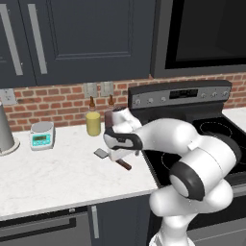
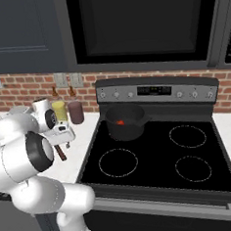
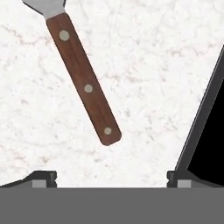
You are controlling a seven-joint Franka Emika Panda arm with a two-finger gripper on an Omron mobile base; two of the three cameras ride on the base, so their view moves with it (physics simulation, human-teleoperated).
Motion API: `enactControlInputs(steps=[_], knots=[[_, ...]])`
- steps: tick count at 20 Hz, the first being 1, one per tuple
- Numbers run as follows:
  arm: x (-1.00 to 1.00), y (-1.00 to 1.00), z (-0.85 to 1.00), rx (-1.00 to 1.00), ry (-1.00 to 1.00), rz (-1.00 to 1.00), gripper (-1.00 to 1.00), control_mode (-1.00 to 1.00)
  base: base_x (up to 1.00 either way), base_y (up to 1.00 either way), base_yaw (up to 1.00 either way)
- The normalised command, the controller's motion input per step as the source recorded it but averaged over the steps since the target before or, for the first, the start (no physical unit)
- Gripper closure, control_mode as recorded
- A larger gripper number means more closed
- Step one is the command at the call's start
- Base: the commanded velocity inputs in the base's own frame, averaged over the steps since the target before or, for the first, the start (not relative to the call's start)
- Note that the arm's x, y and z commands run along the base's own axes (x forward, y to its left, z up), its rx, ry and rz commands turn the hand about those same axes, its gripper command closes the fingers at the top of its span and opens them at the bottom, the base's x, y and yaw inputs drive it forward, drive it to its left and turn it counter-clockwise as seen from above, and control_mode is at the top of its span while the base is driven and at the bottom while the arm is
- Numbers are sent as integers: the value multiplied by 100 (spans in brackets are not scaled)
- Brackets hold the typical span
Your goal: Put the tomato and broccoli in the pot. Retrieve the spatula and lightly stir the vegetables in the pot.
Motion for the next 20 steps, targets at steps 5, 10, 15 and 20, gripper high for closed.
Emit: enactControlInputs(steps=[5, 10, 15, 20], knots=[[-1, 0, -31, 13, 0, 0, -100, -100, 0, 0, 0], [0, 0, -28, 4, 0, 0, -100, -100, 0, 0, 0], [0, 0, -19, 3, 0, 0, -100, -100, 0, 0, 0], [1, 0, -14, 3, -2, 0, -100, -100, 0, 0, 0]])
